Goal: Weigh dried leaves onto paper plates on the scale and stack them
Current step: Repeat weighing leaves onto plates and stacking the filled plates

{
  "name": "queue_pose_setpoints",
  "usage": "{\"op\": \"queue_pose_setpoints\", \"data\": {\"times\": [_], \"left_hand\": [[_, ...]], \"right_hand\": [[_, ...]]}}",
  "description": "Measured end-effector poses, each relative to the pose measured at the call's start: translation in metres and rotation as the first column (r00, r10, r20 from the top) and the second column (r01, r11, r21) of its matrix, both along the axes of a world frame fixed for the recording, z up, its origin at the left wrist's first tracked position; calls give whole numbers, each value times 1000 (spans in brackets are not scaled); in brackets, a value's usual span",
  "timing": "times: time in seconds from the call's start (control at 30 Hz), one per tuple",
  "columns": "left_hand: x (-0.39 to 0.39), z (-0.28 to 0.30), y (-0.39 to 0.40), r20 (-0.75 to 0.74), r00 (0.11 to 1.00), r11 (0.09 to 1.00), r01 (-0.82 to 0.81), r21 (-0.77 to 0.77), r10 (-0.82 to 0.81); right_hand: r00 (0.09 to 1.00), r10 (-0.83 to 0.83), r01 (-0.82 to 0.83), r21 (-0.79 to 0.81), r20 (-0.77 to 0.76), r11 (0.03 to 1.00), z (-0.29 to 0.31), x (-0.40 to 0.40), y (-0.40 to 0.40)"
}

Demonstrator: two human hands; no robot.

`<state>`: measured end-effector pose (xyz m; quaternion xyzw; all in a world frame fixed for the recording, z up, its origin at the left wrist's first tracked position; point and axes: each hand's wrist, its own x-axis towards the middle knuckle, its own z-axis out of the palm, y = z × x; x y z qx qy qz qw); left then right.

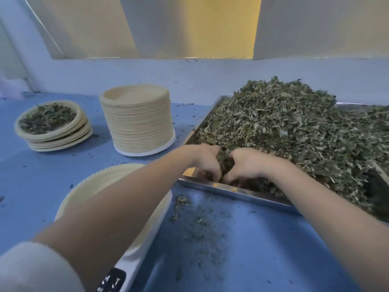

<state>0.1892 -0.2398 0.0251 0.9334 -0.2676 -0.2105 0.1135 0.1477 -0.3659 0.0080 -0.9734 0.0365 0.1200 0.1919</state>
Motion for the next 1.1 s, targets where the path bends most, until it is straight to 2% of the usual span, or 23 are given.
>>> {"op": "queue_pose_setpoints", "data": {"times": [0.07,0.17,0.23,0.3,0.37,0.47,0.57,0.73,0.97,1.03,1.1], "left_hand": [[4,1,2,-3,999,997,34,-62,-34],[15,8,14,52,997,999,47,20,-48],[20,8,17,10,1000,998,26,64,-27],[20,4,15,-57,998,996,19,84,-15],[19,-1,9,-99,995,999,25,27,-22],[16,-3,1,-188,982,992,9,-127,-33],[13,-2,1,-128,992,992,-15,-124,-1],[3,17,20,36,999,995,12,-96,-9],[-30,73,109,108,991,988,-59,-144,75],[-41,79,139,99,988,981,-103,-166,120],[-51,79,164,28,983,967,-173,-190,181]], "right_hand": [[998,48,-50,60,30,997,1,5,-3],[989,89,-79,-83,119,993,8,15,-16],[990,125,-116,-130,69,985,10,21,-18],[988,155,-155,-99,-13,983,6,25,-15],[985,169,-170,-61,-20,984,0,27,-10],[988,140,-141,14,69,990,-7,27,-5],[986,77,-89,75,146,993,-7,22,1],[951,164,-144,-94,262,985,17,10,19],[889,246,-289,55,385,956,68,-11,98],[887,275,-354,162,372,921,72,-17,127],[894,329,-408,252,304,878,71,-22,151]]}}
